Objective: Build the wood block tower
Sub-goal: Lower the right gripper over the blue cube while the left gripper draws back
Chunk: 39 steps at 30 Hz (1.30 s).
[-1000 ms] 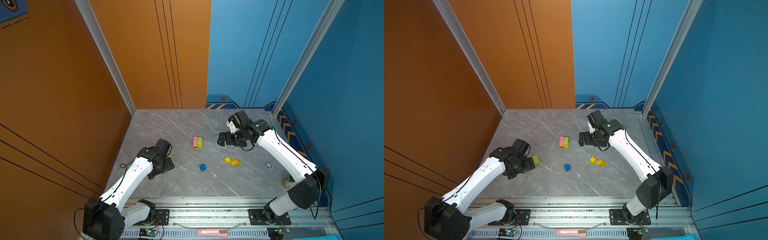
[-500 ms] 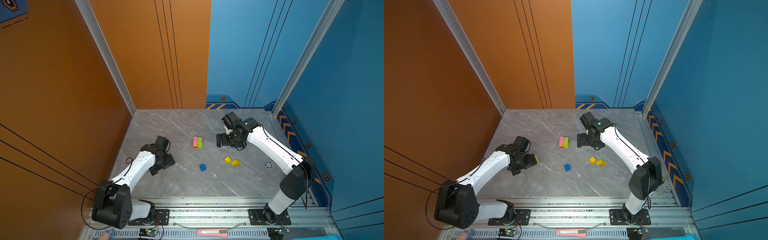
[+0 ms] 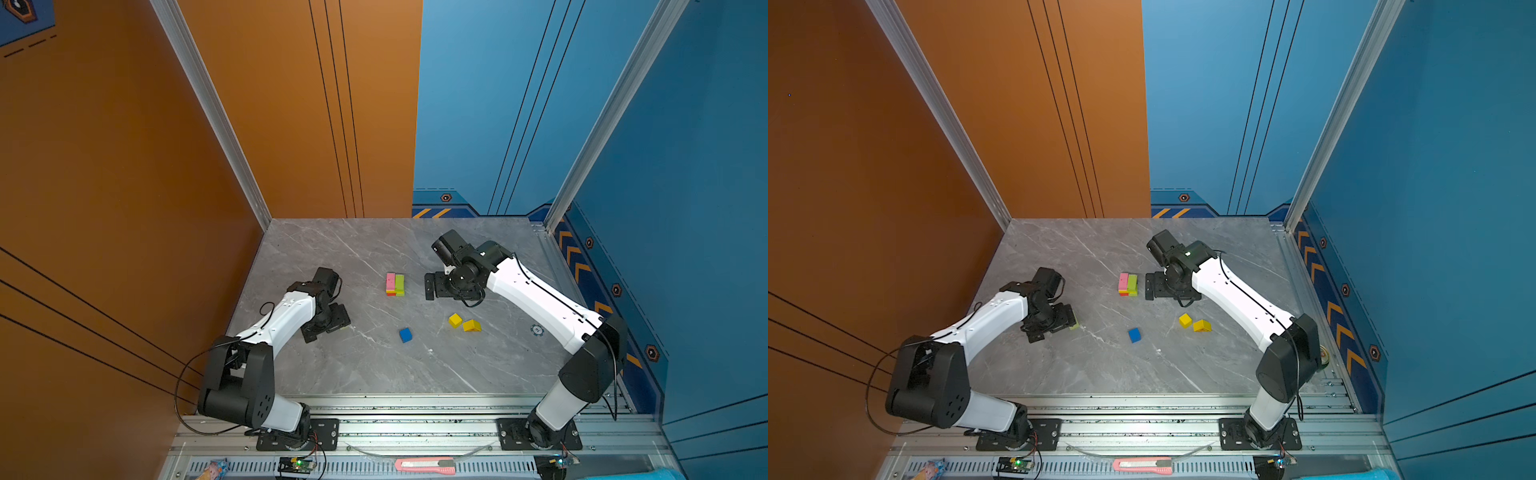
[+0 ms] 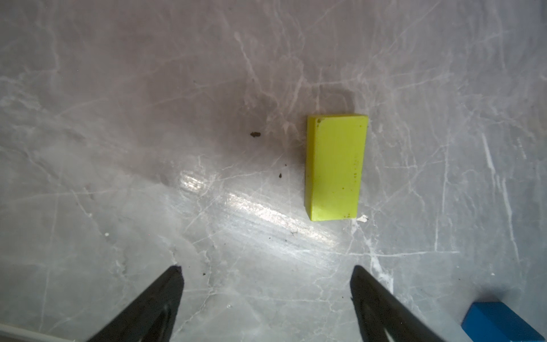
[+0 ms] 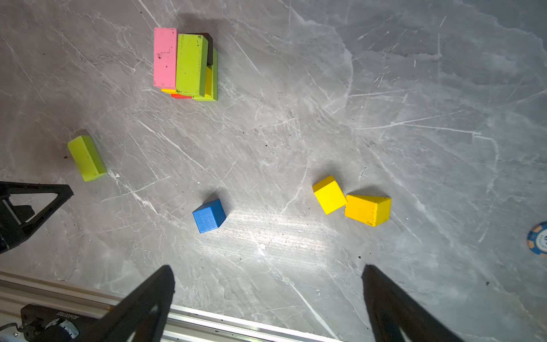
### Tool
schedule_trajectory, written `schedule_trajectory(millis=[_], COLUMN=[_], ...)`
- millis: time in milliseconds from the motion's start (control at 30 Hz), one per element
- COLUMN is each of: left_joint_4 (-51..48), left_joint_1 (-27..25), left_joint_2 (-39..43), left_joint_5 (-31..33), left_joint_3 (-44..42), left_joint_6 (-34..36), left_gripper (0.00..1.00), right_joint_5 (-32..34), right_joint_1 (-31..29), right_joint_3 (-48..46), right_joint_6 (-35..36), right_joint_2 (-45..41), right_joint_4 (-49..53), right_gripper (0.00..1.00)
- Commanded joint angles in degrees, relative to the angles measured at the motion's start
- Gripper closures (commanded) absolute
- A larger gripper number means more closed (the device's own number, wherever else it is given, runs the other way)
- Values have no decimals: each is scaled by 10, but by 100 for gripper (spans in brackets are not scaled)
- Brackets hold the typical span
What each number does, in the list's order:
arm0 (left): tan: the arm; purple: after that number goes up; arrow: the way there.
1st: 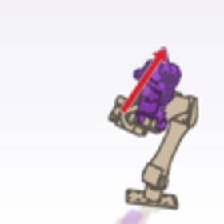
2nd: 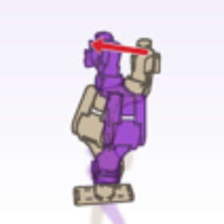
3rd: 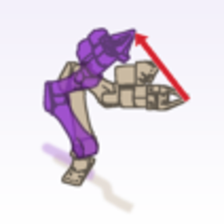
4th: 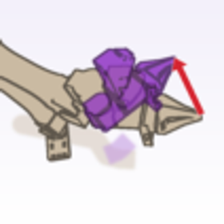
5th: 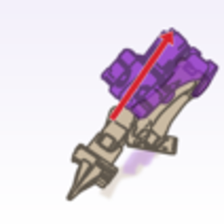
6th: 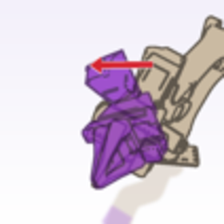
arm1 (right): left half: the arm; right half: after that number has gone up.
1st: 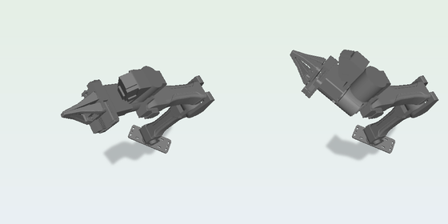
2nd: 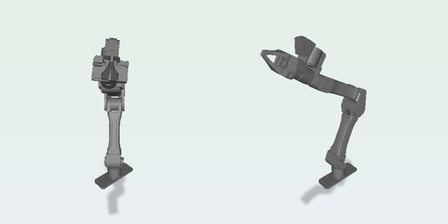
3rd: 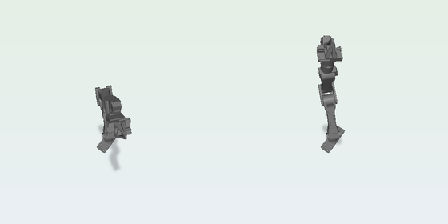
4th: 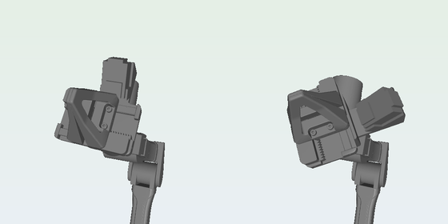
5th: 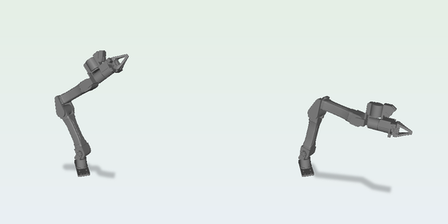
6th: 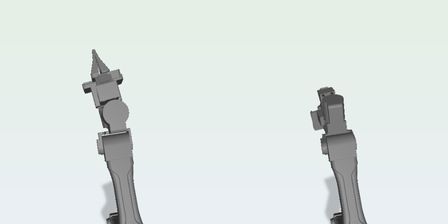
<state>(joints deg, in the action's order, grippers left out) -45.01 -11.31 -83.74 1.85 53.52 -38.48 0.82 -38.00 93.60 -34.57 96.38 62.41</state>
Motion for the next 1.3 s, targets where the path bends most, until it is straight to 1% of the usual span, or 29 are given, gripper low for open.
schedule_trajectory(millis=[0, 167, 267, 400, 533, 633, 733, 967, 1133, 1267], left_joint_4=[6, 8, 8, 6, 7, 5, -3, -27, -35, -36], left_joint_1=[5, 5, 7, 24, 47, 51, 55, 88, 109, 117], left_joint_2=[-9, -27, -18, 11, 61, 109, 167, 293, 339, 352], left_joint_5=[-8, -18, -16, -22, -41, -44, -45, -65, -77, -88], left_joint_3=[17, 26, 24, 9, -15, -25, -37, -67, -83, -88], left_joint_6=[17, 17, 18, 28, 42, 69, 73, 71, 62, 51], left_gripper=[10, 11, 11, 11, 10, 1, 2, 2, 2, 2], right_joint_5=[25, 23, 17, 19, 19, 23, 20, 15, 11, 7], right_joint_1=[-6, -10, -17, -61, -95, -113, -118, -132, -148, -151], right_joint_3=[-10, -15, -16, -18, -21, -11, 4, 42, 65, 65], right_joint_6=[-9, -10, -9, -17, -28, -26, -18, -3, 0, 4], right_joint_2=[-4, -3, 4, 22, 49, 69, 92, 144, 175, 190], right_joint_4=[3, 3, 3, 3, 3, 4, 5, 14, 26, 28], right_gripper=[0, 0, 0, 2, 8, 11, 15, 30, 37, 37])
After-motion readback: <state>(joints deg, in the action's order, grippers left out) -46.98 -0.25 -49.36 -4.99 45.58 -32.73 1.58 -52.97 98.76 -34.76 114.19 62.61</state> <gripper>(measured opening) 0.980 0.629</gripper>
